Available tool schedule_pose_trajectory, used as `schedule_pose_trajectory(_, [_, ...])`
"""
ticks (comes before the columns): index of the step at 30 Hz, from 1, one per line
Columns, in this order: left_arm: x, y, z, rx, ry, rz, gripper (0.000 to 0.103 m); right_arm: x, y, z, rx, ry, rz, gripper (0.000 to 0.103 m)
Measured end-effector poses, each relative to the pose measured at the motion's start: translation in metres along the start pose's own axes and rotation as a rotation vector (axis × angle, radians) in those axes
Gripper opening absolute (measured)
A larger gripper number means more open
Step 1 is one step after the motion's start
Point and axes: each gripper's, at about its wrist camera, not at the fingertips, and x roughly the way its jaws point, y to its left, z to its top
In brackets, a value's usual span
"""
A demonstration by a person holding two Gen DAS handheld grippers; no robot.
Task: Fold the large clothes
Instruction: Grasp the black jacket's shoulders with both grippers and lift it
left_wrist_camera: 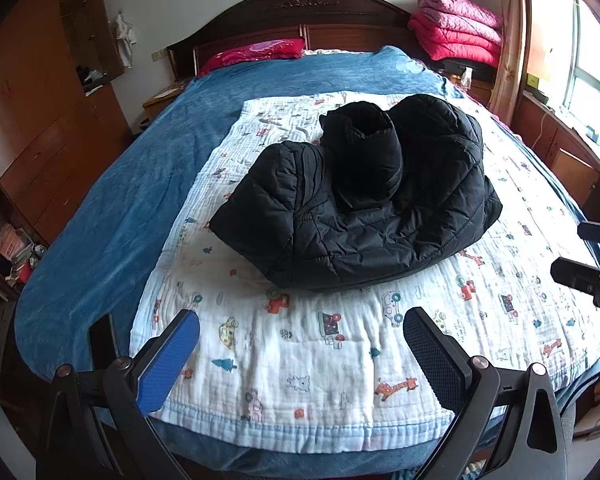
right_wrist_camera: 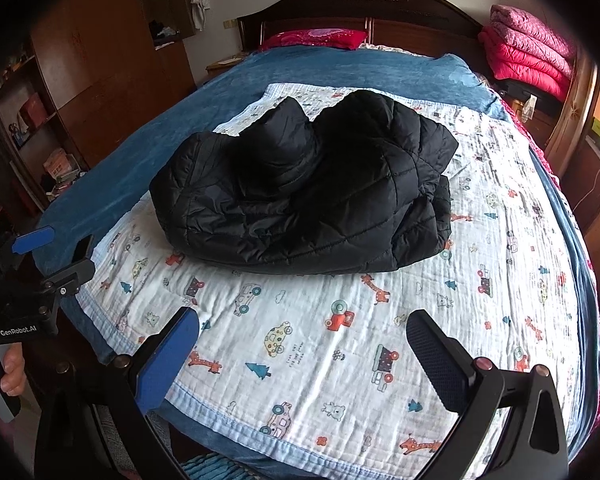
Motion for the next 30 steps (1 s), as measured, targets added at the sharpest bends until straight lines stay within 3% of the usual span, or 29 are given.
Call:
schedule_pose_trajectory(9, [0.044,0.020,0.054,0.065,-0.007,-0.013,0.103,0.028,-0.030,0.048,-0.038,0.064,-0.002,0.103])
schedule_pose_trajectory(16, [0.090,0.040,0.112,0.106,0.000,0.008,0.103,0.058,-0.067,0.110,-0.007,0.082,0.010,0.103])
schedule_pose_trajectory(22, [0.137,0.047,0.154,0.118,0.043,-0.049,0.103,0.086,-0.070,0.164,-0.076,0.073,-0.017,0.103])
schedule_pose_trajectory(30, [0.193,0.053,0.183,0.096,0.085,-0.123,0.103,0.138,-0.061,0.206,-0.176,0.115,-0.053,0.103])
